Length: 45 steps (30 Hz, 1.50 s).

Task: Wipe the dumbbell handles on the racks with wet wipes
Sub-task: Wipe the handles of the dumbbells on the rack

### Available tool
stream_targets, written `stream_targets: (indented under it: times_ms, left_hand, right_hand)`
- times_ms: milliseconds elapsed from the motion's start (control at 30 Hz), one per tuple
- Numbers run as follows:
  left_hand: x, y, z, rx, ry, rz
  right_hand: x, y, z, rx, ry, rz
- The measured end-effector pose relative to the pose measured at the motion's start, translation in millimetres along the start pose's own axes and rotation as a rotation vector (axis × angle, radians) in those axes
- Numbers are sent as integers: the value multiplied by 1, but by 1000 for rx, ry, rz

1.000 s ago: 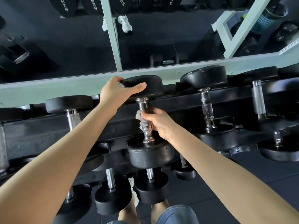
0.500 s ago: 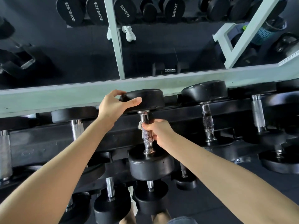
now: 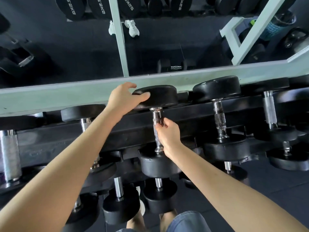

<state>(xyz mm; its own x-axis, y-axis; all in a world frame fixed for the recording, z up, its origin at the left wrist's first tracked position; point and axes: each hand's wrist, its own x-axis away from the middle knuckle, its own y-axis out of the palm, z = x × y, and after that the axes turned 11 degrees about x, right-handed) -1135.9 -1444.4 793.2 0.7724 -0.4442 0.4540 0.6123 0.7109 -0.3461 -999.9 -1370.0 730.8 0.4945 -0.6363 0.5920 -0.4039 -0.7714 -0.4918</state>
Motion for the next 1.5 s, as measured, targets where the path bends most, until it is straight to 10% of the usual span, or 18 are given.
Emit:
stream_targets:
  times_ms: [200, 900, 1133, 1367, 1500]
  left_hand:
    - [0, 42, 26, -439, -4, 149]
    - [-1, 12, 5, -295, -1, 159]
    - [1, 12, 5, -313, 5, 143]
    - [1, 12, 5, -316, 30, 134]
    - [0, 12, 5, -310, 28, 112]
  right_hand:
    - [20, -16, 4, -26, -27, -121]
    - [20, -51, -19, -444, 170, -413]
    - [43, -19, -19, 151, -204, -343]
    - [45, -35, -2, 181, -204, -382]
    - [22, -26, -2, 274, -345, -134]
